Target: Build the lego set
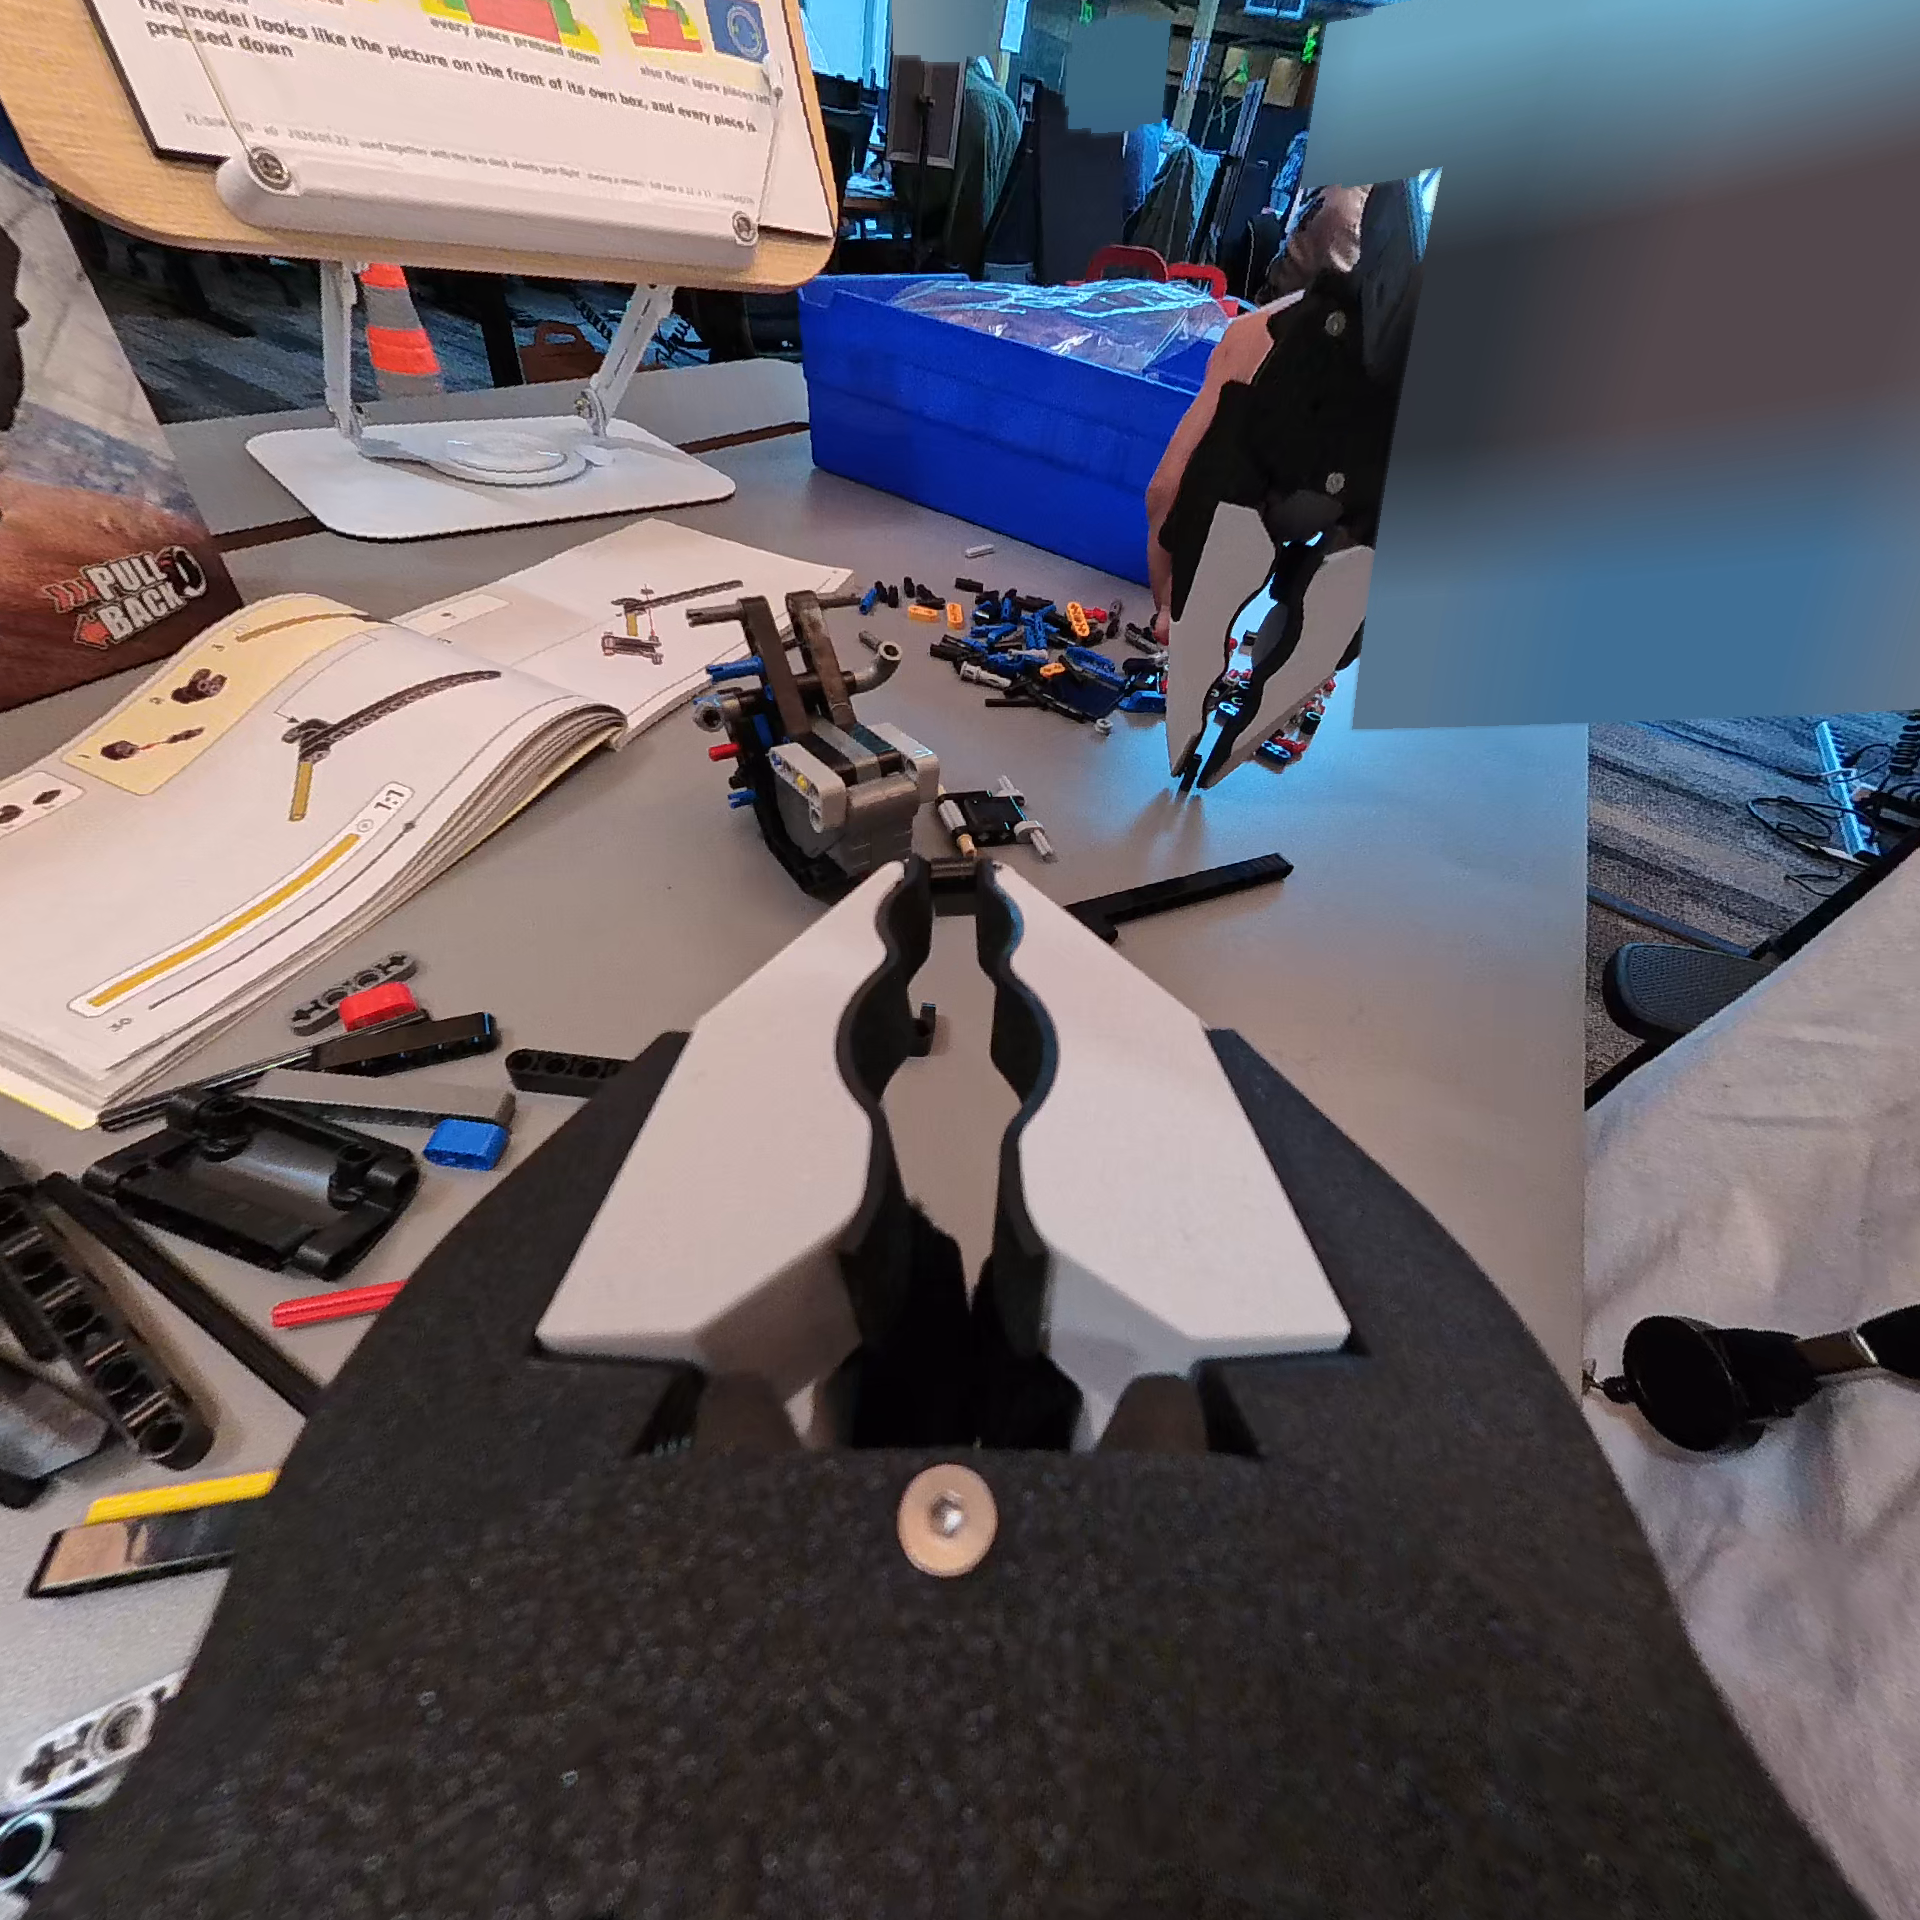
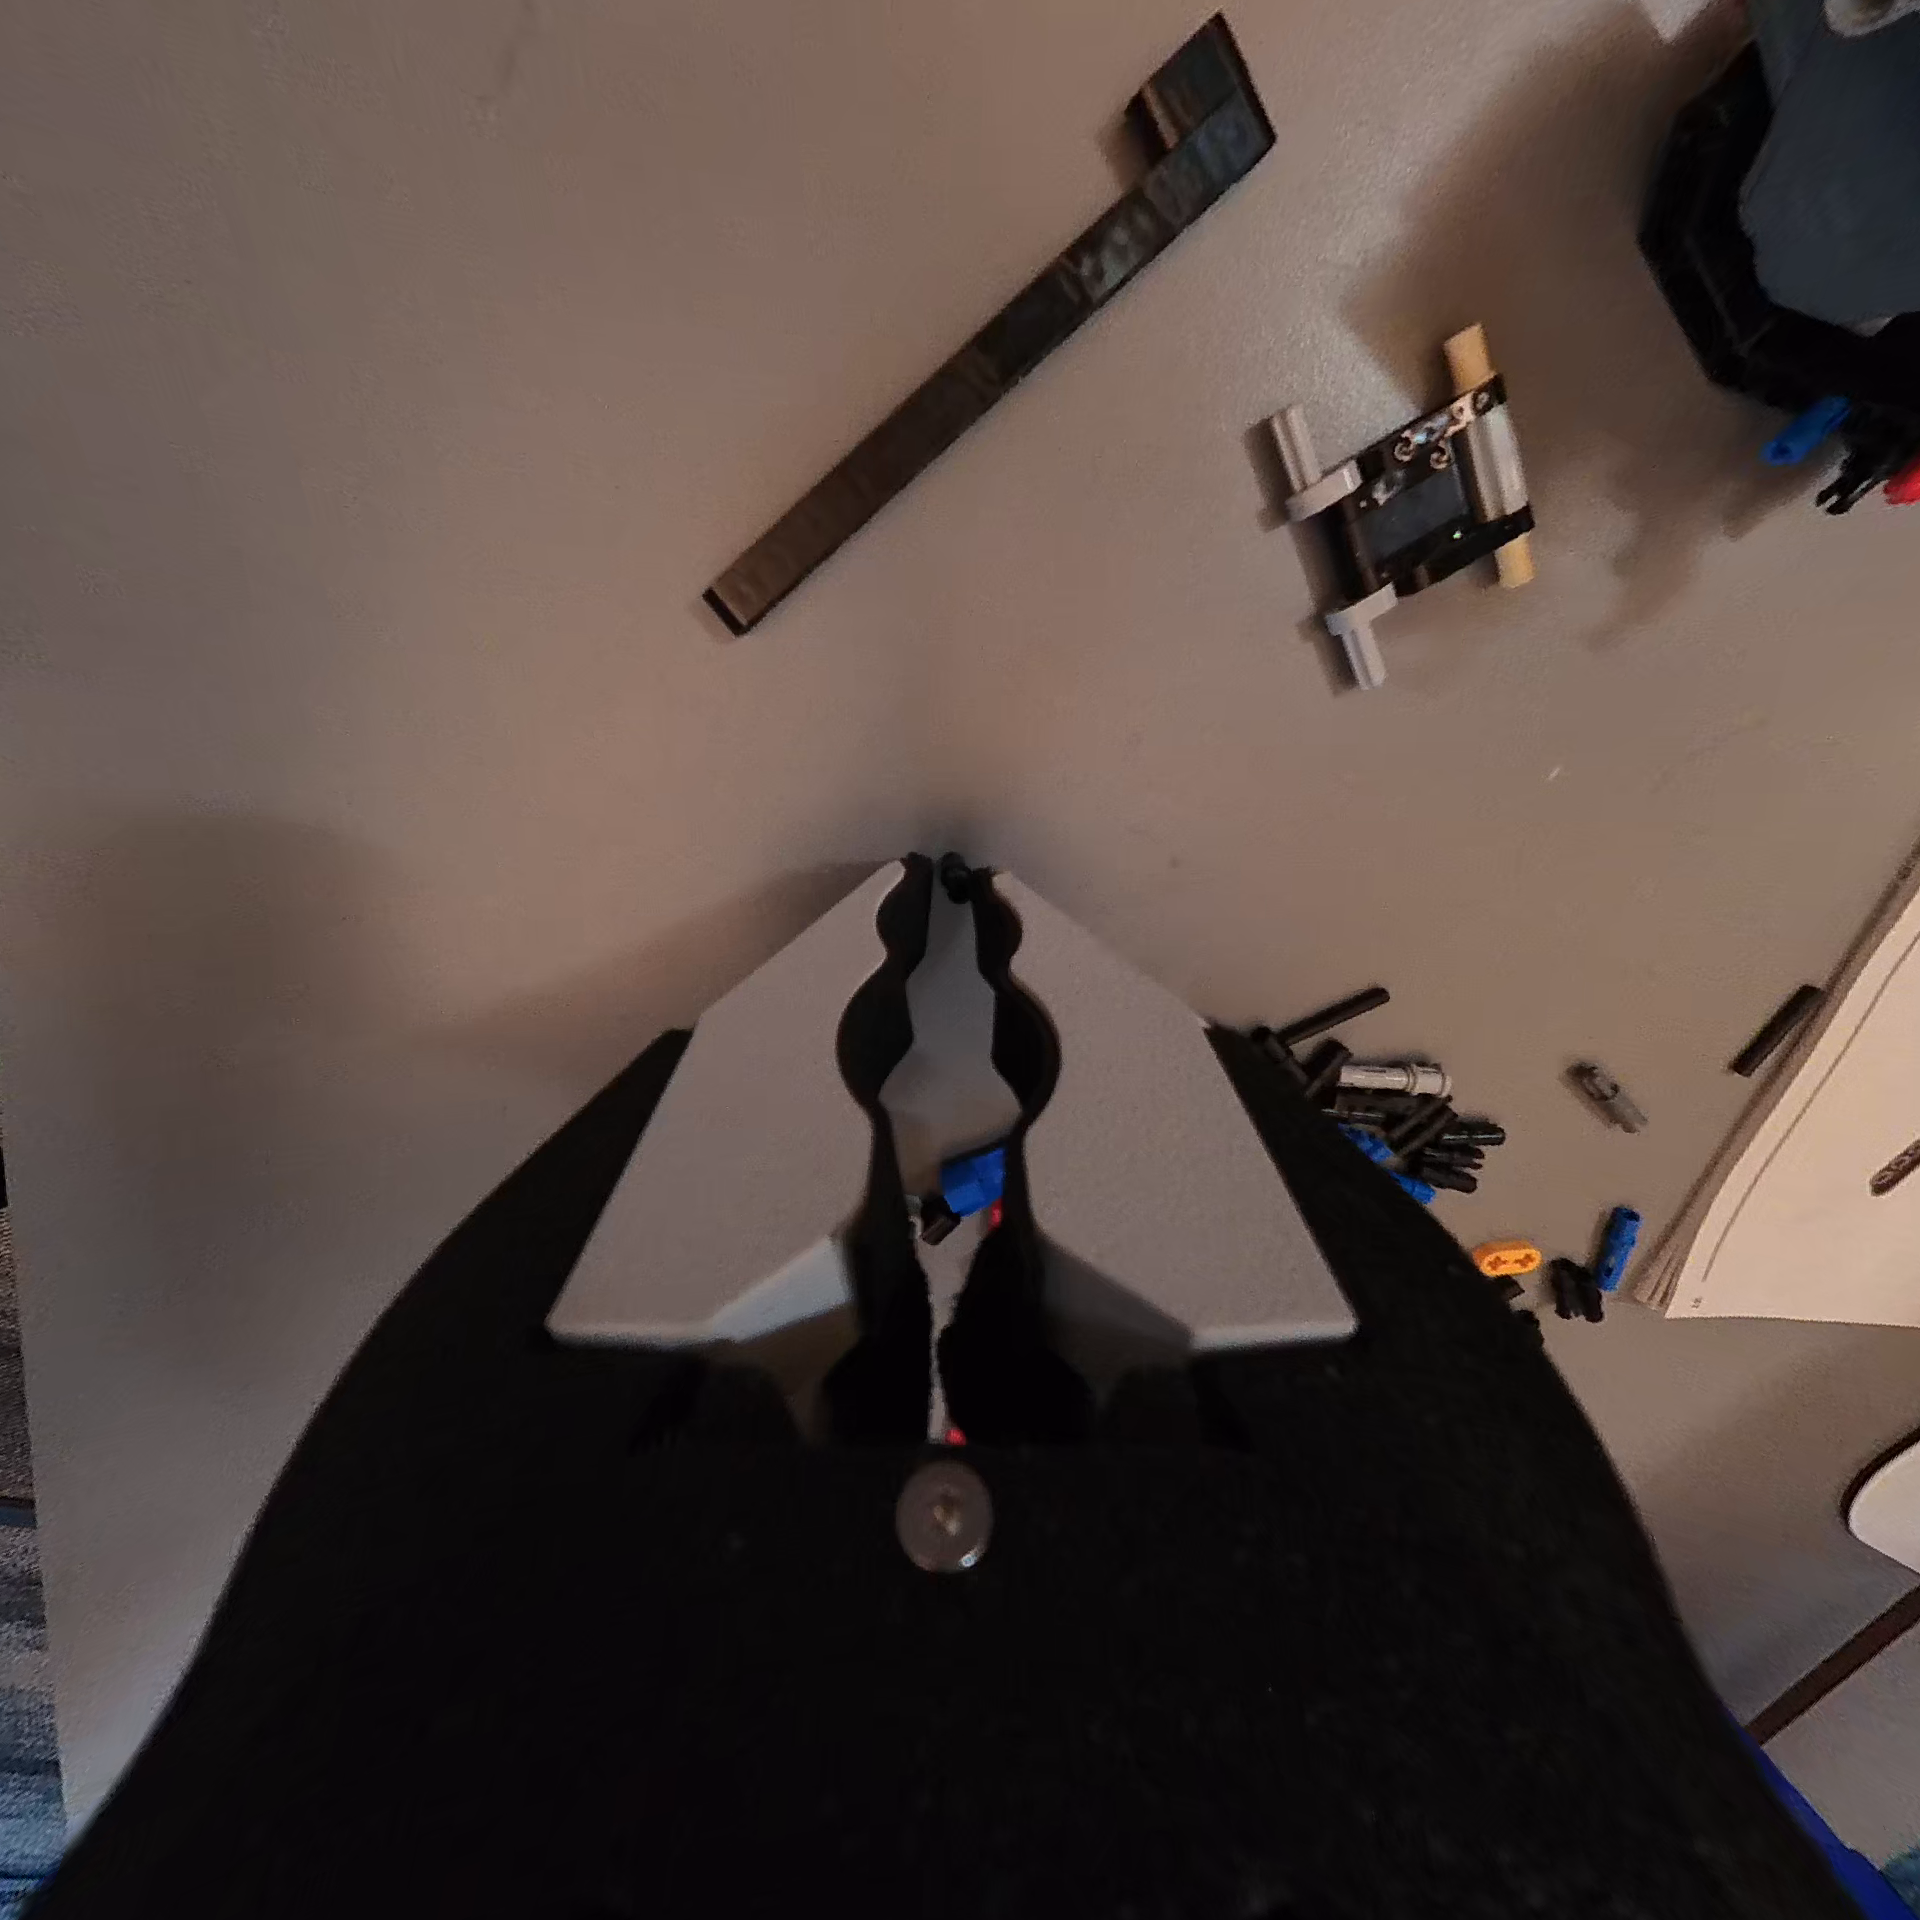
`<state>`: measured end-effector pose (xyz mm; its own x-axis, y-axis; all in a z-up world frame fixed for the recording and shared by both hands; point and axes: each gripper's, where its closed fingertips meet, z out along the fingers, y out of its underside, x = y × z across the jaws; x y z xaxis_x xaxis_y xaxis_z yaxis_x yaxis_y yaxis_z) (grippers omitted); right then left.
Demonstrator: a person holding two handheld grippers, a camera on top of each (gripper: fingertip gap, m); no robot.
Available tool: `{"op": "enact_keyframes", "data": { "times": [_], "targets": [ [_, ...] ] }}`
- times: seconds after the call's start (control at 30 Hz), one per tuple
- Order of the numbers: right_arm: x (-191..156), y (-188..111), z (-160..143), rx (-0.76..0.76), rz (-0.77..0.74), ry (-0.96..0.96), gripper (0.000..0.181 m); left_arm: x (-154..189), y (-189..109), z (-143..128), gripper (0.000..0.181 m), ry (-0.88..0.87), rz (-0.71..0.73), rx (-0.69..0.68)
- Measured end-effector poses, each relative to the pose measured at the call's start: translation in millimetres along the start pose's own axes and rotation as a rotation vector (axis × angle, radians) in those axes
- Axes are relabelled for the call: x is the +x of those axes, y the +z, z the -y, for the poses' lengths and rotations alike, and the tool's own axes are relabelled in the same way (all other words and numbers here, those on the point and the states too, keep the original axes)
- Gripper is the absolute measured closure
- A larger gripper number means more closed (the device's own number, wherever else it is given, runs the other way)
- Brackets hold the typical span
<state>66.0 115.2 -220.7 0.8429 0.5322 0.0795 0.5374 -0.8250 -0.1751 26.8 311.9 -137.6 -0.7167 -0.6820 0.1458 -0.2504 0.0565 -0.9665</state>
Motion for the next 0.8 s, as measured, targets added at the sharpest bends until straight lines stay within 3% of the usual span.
{"op": "enact_keyframes", "data": {
  "times": [0.03, 0.33, 0.43, 0.53, 0.67, 0.8],
  "targets": [
    [0, 0, 0, -0.002, -0.001, -0.003, 0.174, 0, 0, 0, 0.175, -0.001, 0.000, 0.000],
    [0, 1, 1, 0.000, 0.015, 0.005, 0.176, 0, 0, 0, 0.175, 0.000, 0.000, 0.001],
    [9, -8, 9, 0.043, -0.042, 0.018, 0.177, -2, -1, 2, 0.175, -0.015, 0.000, 0.011],
    [32, -35, 44, 0.230, -0.192, 0.123, 0.177, -14, -8, 15, 0.175, -0.156, -0.002, 0.107],
    [52, -73, 133, 0.600, -0.419, 0.301, 0.177, -30, -12, 34, 0.175, -0.608, -0.116, 0.350],
    [75, -67, 180, 0.737, -0.667, 0.462, 0.177, -34, 0, 33, 0.175, -0.728, -0.108, 0.364]
  ]
}}
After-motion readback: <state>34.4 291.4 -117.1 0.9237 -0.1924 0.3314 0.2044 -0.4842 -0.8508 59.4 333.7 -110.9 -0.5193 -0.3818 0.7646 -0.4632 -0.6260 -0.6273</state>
